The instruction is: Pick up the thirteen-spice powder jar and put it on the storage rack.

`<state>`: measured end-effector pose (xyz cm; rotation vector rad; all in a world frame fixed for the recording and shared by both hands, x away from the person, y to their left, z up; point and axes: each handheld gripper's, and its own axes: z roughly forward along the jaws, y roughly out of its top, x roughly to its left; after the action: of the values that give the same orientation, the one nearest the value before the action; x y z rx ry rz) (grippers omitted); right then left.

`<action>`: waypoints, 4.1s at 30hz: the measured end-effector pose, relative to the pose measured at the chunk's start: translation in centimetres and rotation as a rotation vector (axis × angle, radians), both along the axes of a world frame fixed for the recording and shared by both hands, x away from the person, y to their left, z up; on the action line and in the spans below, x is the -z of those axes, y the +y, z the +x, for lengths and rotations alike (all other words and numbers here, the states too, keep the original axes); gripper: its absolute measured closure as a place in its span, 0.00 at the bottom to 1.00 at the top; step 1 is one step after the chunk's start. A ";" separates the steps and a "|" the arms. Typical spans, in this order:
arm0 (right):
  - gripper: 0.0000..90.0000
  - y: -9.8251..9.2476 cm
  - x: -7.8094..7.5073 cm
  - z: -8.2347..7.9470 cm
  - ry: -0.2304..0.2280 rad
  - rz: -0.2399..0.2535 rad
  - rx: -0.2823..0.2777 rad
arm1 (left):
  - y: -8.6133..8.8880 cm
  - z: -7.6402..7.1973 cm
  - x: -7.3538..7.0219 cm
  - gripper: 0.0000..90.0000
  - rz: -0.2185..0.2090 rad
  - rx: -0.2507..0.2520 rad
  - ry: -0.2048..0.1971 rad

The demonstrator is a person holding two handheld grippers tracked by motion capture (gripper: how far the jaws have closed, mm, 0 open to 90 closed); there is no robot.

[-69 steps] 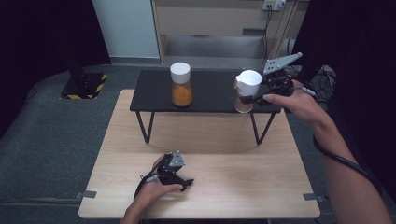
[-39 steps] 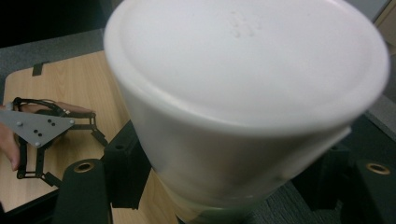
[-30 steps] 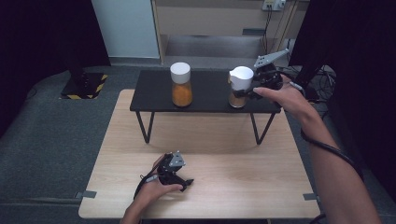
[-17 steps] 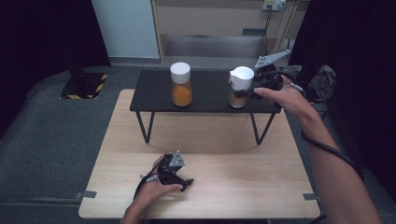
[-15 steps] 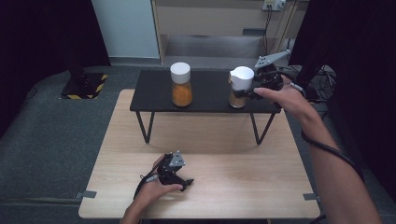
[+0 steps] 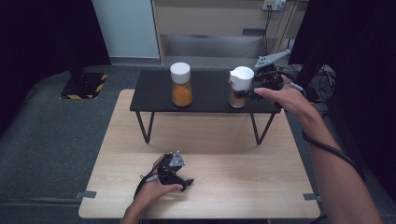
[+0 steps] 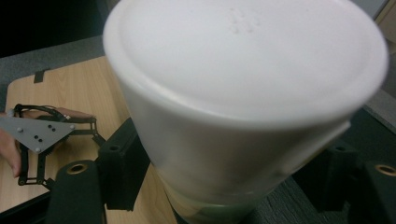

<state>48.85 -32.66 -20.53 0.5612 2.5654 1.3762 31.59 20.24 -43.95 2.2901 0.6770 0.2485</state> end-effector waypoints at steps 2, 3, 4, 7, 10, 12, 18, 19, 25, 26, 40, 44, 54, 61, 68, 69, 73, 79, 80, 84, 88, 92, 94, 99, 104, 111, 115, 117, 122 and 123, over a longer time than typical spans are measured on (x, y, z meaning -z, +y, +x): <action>0.26 0.0 0.0 -0.2 -0.008 -0.010 0.003 | 0.0 0.0 0.0 0.00 0.000 0.000 0.000; 0.24 0.0 0.0 -0.2 -0.012 -0.013 0.005 | 0.0 0.0 0.0 0.00 0.000 0.000 0.000; 0.22 -0.2 0.0 -0.3 -0.013 -0.010 0.009 | 0.0 0.0 0.0 0.00 0.000 0.000 0.000; 0.16 -0.6 0.1 -0.6 -0.020 -0.004 0.016 | 0.0 0.0 0.0 0.00 0.000 0.000 0.000; 0.12 -0.7 0.0 -0.9 -0.023 -0.022 0.014 | 0.0 0.0 0.0 0.00 -0.001 0.000 0.000; 0.10 -0.8 -0.1 -1.1 -0.019 -0.031 0.011 | 0.0 0.0 0.0 0.00 0.000 0.000 0.000; 0.08 -1.3 -0.5 -1.7 -0.021 -0.041 0.015 | 0.0 0.0 0.0 0.00 -0.001 -0.001 0.000; 0.08 -1.3 -0.5 -1.7 -0.021 -0.041 0.015 | 0.0 0.0 0.0 0.00 -0.001 -0.001 0.000; 0.08 -1.7 -0.5 -2.1 -0.021 -0.041 0.016 | 0.0 0.0 0.0 0.00 -0.001 -0.001 0.000; 0.08 -1.7 -0.6 -2.1 -0.020 -0.041 0.017 | 0.0 0.0 0.0 0.00 0.000 -0.001 0.000; 0.07 -2.3 -0.5 -3.0 -0.016 -0.048 0.026 | 0.0 0.0 0.0 0.00 -0.001 -0.001 0.000; 0.07 -2.5 -0.6 -3.4 -0.019 -0.049 0.027 | 0.0 0.0 0.0 0.00 -0.002 -0.001 0.001; 0.07 -2.8 -0.4 -4.7 -0.021 -0.045 0.024 | 0.0 0.0 0.0 0.00 -0.002 -0.003 0.001; 0.07 -3.5 0.2 -5.8 -0.022 -0.035 0.025 | -0.1 0.0 0.0 0.00 -0.003 -0.004 0.001; 0.07 -3.5 0.9 -6.7 -0.026 -0.039 0.007 | -0.1 0.0 0.0 0.00 -0.004 -0.005 0.001; 0.07 -3.5 0.9 -6.8 -0.024 -0.040 0.005 | -0.1 0.0 0.0 0.00 -0.004 -0.005 0.001; 0.07 -3.3 1.4 -7.1 -0.021 -0.042 -0.005 | -0.1 0.0 0.0 0.00 -0.002 -0.005 0.000; 0.07 -3.0 2.1 -7.4 -0.012 -0.044 -0.018 | -0.1 0.0 0.0 0.00 -0.002 -0.004 0.001; 0.07 -2.9 2.2 -7.5 -0.011 -0.044 -0.020 | -0.1 0.0 0.0 0.00 -0.002 -0.004 0.001; 0.07 -2.9 2.7 -7.8 -0.008 -0.046 -0.027 | -0.1 0.0 0.0 0.00 -0.003 -0.004 0.001; 0.07 -2.9 3.1 -8.0 -0.002 -0.048 -0.030 | -0.1 0.0 0.0 0.00 -0.002 -0.004 0.001; 0.07 -3.0 3.6 -8.2 0.003 -0.048 -0.030 | -0.1 0.0 0.0 0.00 -0.002 -0.004 0.001; 0.07 -3.0 3.8 -8.4 0.006 -0.048 -0.032 | -0.1 0.0 0.0 0.00 -0.002 -0.004 0.001; 0.07 -3.0 4.3 -8.8 0.005 -0.047 -0.040 | -0.1 0.0 0.0 0.00 -0.004 -0.006 0.001; 0.07 -3.0 4.8 -9.2 0.010 -0.047 -0.046 | -0.1 0.0 0.0 0.00 -0.002 -0.004 0.001; 0.08 -2.8 5.8 -9.5 0.018 -0.049 -0.057 | -0.1 0.0 0.0 0.00 -0.002 -0.004 0.001; 0.08 -2.7 6.4 -9.5 0.027 -0.048 -0.060 | -0.1 0.0 0.0 0.00 -0.002 -0.004 0.001; 0.08 -2.7 6.7 -9.5 0.030 -0.047 -0.063 | -0.1 0.0 0.0 0.00 -0.002 -0.004 0.001; 0.08 -2.7 7.3 -9.7 0.037 -0.050 -0.065 | -0.1 0.0 0.0 0.00 -0.002 -0.005 0.001; 0.08 -2.7 7.5 -9.7 0.037 -0.049 -0.065 | -0.1 0.0 0.0 0.00 -0.002 -0.004 0.001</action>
<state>39.13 -35.33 -27.99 0.5041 2.6616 1.3311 31.57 20.17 -43.97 2.2871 0.6824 0.2492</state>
